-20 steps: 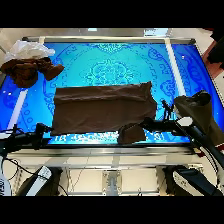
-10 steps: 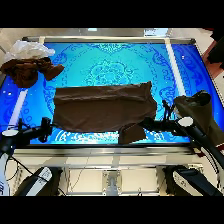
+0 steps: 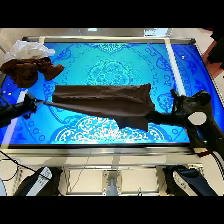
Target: Fold the shirts.
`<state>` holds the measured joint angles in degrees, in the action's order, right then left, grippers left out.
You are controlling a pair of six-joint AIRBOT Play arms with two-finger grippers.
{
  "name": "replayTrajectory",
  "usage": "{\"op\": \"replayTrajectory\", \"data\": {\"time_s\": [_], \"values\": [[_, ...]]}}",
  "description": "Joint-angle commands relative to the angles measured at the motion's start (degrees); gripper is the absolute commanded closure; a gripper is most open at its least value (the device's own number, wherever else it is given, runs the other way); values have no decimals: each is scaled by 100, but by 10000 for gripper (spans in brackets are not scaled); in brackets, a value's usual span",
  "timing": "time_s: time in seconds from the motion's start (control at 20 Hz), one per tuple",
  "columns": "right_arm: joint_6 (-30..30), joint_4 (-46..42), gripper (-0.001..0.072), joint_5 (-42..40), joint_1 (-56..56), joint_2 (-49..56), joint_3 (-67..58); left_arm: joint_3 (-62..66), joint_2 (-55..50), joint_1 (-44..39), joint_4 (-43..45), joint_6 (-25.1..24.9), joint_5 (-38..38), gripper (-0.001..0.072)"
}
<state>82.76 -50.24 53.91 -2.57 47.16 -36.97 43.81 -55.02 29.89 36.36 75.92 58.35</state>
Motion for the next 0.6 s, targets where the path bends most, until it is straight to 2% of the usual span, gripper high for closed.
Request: {"op": "replayTrajectory", "data": {"time_s": [0.0,0.05,0.15,0.25,0.35,0.55], "values": [[188,-293,691,-487,-2,103,-638,446,-2,-949,269,-146,-846,699],[162,-295,690,-520,-2,319,-887,507,-24,-1338,584,-20,-1335,700],[85,-334,691,-562,-2,907,-1401,815,-293,-1954,1633,675,-1965,700],[-22,-409,690,-728,2,1587,-1961,1325,-817,-2144,2859,1600,-1998,700],[-28,-553,690,-866,9,2288,-2553,1862,-1425,-2129,3657,2201,-1735,700],[-35,-542,690,-973,-4,3724,-3589,2509,-2505,-2170,3740,2186,-1425,699]]}}
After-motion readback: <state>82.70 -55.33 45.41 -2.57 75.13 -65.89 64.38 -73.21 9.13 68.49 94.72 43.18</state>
